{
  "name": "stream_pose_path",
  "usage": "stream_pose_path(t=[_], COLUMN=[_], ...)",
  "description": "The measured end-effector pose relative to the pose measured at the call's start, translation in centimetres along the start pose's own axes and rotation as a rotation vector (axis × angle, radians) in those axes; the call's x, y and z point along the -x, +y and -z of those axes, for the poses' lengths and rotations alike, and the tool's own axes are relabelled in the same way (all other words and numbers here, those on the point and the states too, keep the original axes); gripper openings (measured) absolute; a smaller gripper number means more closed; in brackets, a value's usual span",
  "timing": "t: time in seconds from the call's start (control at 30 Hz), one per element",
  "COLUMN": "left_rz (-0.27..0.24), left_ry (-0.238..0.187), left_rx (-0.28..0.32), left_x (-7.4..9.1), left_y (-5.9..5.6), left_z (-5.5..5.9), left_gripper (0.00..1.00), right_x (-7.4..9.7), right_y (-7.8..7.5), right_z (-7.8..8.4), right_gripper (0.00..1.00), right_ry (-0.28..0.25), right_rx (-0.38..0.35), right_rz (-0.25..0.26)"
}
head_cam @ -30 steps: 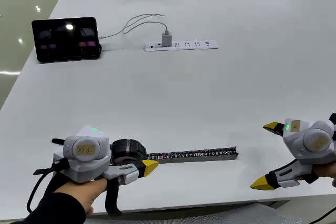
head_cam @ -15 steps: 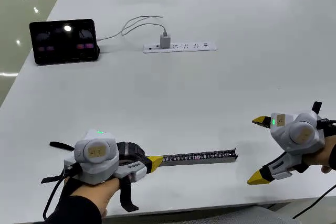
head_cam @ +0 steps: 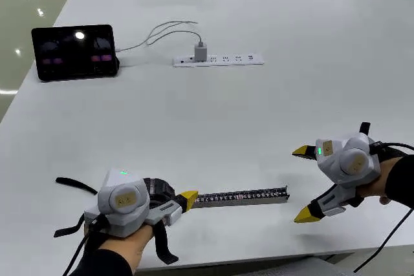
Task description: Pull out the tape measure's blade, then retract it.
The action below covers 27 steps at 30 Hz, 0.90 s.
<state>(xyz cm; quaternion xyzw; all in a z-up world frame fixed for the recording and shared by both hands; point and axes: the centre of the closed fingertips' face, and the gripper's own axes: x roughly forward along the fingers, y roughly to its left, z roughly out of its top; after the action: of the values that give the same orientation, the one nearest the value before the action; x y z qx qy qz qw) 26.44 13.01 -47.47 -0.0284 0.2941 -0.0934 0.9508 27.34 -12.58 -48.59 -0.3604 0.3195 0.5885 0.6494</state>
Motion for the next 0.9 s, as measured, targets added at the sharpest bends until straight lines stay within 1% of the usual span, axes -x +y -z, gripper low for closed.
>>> stream_pose_path(t=[0.03,0.07,0.13,0.2,0.23,0.3,0.33,0.43,0.5,0.6,0.63,0.73,0.8,0.9], left_rz=[-0.002,-0.013,-0.018,-0.027,-0.024,-0.025,-0.025,-0.022,-0.033,-0.038,-0.039,-0.039,-0.039,-0.041], left_ry=[0.0,-0.007,-0.022,-0.048,-0.051,-0.055,-0.05,-0.048,-0.036,-0.053,-0.057,-0.054,-0.057,-0.059], left_rx=[-0.002,-0.007,-0.004,0.009,0.012,0.011,0.0,-0.003,0.021,0.03,0.031,0.029,0.03,0.029], left_x=[0.0,-0.2,-0.2,-0.3,-0.3,-0.4,-0.5,-0.8,-0.8,-0.5,-0.5,-0.6,-0.6,-0.6], left_y=[-0.1,0.0,0.2,0.5,0.5,0.5,0.4,0.6,1.1,1.3,1.3,1.3,1.3,1.4], left_z=[0.1,0.0,-0.4,-0.8,-0.7,-0.5,-0.3,0.1,0.3,-0.1,-0.2,-0.1,-0.1,-0.2], left_gripper=[0.99,0.99,0.99,0.99,0.99,0.99,0.99,0.99,0.99,0.98,0.98,0.98,0.98,0.98], right_x=[-0.1,-0.2,-0.5,-0.7,-0.8,-1.0,-1.2,-1.5,-1.7,-2.0,-2.1,-2.3,-2.3,-2.5], right_y=[0.0,-0.1,-0.2,-0.2,-0.2,-0.2,-0.2,-0.1,-0.2,0.0,0.1,0.4,0.6,0.6], right_z=[-0.1,-0.2,-0.1,0.0,0.1,0.2,0.3,0.3,0.3,0.5,0.6,0.8,0.9,1.2], right_gripper=[0.79,0.78,0.74,0.69,0.66,0.62,0.6,0.54,0.51,0.45,0.42,0.39,0.35,0.29], right_ry=[-0.005,-0.004,0.001,0.004,0.007,0.011,0.015,0.01,0.014,0.02,0.023,0.036,0.04,0.049], right_rx=[0.003,0.008,0.015,0.021,0.02,0.017,0.012,-0.011,-0.01,-0.022,-0.016,-0.008,0.009,0.022], right_rz=[-0.007,-0.011,-0.015,-0.025,-0.032,-0.038,-0.045,-0.063,-0.063,-0.082,-0.084,-0.095,-0.102,-0.108])
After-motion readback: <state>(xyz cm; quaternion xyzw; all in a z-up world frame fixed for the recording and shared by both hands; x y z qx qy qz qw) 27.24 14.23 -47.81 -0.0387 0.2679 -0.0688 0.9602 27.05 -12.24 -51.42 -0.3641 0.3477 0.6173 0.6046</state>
